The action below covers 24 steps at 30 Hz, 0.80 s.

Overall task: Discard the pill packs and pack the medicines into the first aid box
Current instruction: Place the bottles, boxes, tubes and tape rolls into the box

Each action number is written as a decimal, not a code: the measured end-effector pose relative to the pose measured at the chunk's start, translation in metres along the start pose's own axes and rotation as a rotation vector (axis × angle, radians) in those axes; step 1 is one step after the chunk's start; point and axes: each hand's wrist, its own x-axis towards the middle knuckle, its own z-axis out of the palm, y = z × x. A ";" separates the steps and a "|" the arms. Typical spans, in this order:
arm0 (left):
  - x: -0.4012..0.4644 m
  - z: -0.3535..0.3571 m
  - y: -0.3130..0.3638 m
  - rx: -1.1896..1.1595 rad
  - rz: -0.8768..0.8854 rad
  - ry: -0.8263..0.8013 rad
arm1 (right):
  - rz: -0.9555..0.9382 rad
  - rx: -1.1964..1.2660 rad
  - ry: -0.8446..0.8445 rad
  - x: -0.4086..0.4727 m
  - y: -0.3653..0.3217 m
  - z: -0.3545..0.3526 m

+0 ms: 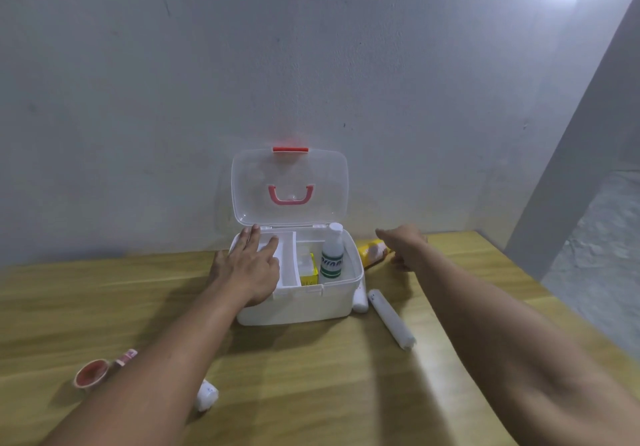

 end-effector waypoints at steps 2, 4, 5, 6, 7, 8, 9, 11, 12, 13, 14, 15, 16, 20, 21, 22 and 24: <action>0.000 0.000 -0.001 -0.007 -0.003 -0.001 | 0.042 0.024 -0.001 0.004 0.004 0.006; 0.000 0.001 0.000 -0.006 -0.007 -0.003 | 0.080 0.076 -0.013 0.004 0.005 0.011; 0.000 0.001 0.000 -0.005 -0.006 -0.003 | 0.087 0.101 -0.016 0.003 0.004 0.013; 0.000 0.001 0.000 -0.007 -0.004 -0.004 | 0.091 0.126 -0.018 0.003 0.003 0.015; 0.001 0.001 0.000 -0.012 -0.002 -0.005 | 0.099 0.151 -0.023 0.004 0.002 0.017; 0.001 0.001 0.000 -0.018 0.000 -0.005 | 0.108 0.180 -0.031 0.006 0.002 0.018; 0.001 0.001 0.000 -0.022 0.002 -0.004 | 0.114 0.210 -0.042 0.007 0.001 0.018; 0.000 0.001 -0.001 -0.028 0.003 -0.004 | 0.114 0.255 -0.069 0.010 0.000 0.018; 0.000 0.001 -0.001 -0.028 0.003 -0.004 | 0.109 0.267 -0.087 0.011 0.000 0.018; 0.000 0.001 -0.001 -0.028 0.003 -0.004 | 0.100 0.275 -0.109 0.011 0.000 0.018; 0.000 0.001 -0.001 -0.029 0.002 -0.003 | 0.085 0.278 -0.130 0.012 0.000 0.017; 0.000 0.001 -0.001 -0.030 0.001 -0.003 | 0.065 0.282 -0.147 0.010 -0.001 0.014; 0.000 0.001 -0.001 -0.031 -0.001 -0.004 | 0.038 0.300 -0.148 0.008 -0.003 0.010; 0.000 0.001 0.000 -0.013 -0.003 -0.009 | -0.155 0.371 -0.067 -0.009 -0.017 -0.018; 0.000 0.001 0.000 0.000 -0.003 -0.007 | -0.206 0.385 -0.056 -0.015 -0.021 -0.027; 0.000 0.001 0.000 0.015 -0.005 -0.005 | -0.254 0.397 -0.054 -0.023 -0.026 -0.036; 0.000 0.001 0.000 0.039 -0.009 -0.001 | -0.343 0.397 -0.072 -0.038 -0.035 -0.051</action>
